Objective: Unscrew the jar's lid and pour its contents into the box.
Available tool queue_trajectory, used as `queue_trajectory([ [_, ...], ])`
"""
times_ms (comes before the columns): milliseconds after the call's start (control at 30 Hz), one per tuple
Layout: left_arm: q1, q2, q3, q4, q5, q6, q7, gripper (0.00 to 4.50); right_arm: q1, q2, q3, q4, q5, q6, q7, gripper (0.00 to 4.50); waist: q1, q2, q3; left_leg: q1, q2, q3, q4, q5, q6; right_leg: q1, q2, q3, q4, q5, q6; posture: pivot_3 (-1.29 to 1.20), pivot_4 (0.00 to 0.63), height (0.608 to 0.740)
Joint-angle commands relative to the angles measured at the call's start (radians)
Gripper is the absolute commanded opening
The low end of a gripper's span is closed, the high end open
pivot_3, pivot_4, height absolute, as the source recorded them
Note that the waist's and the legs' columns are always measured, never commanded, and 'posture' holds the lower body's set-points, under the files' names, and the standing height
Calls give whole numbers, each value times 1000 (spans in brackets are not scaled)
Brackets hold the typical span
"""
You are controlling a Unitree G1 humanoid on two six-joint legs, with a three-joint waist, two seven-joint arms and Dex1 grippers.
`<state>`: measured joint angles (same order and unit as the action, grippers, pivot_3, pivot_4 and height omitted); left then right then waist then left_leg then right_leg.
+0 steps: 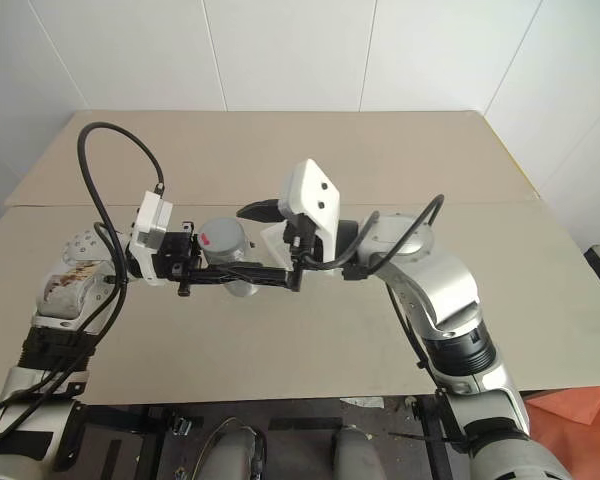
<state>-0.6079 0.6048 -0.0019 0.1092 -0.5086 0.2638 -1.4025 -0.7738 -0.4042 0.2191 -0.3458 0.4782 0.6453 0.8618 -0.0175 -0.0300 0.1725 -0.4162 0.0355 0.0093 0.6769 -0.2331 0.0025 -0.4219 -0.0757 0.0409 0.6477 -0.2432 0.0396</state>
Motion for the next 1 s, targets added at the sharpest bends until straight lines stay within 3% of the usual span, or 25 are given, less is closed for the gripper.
queue_trajectory([
  [33, -5, 1, 4, -18, -1, -17, 1, 1915, -40, 27, 4, -14, -11, 19, -44, 4402, 0, 0, 0, 0, 0, 0, 0, 0, 0, 0, 0, 0, 0, 0, 0, 0, 150, 740],
  [533, 7, 10, 5, -29, 4, -22, -1, 1915, -101, 107, 36, 74, -25, 45, -61, 4402, 0, 0, 0, 0, 0, 0, 0, 0, 0, 0, 0, 0, 0, 0, 0, 0, 150, 740],
  [667, 11, 14, 4, -36, 5, -20, 0, 1915, -105, 109, 32, 77, -20, 47, -53, 3553, 0, 0, 0, 0, 0, 0, 0, 0, 0, 0, 0, 0, 0, 0, 0, 0, 150, 740],
  [733, 13, 14, 4, -39, 6, -21, 0, 1915, -107, 109, 30, 77, -18, 49, -52, 2834, -1, 0, 0, 0, 0, 0, 0, 0, 0, 0, 0, 0, 0, 0, 0, 0, 150, 740],
  [1000, 16, 18, 0, -35, 17, -31, -5, 1915, -119, 105, -13, 80, 25, 89, -53, 2733, 0, 0, 0, 0, 0, 0, 0, 0, 0, 0, 0, 0, 0, 0, 0, 0, 150, 740],
])
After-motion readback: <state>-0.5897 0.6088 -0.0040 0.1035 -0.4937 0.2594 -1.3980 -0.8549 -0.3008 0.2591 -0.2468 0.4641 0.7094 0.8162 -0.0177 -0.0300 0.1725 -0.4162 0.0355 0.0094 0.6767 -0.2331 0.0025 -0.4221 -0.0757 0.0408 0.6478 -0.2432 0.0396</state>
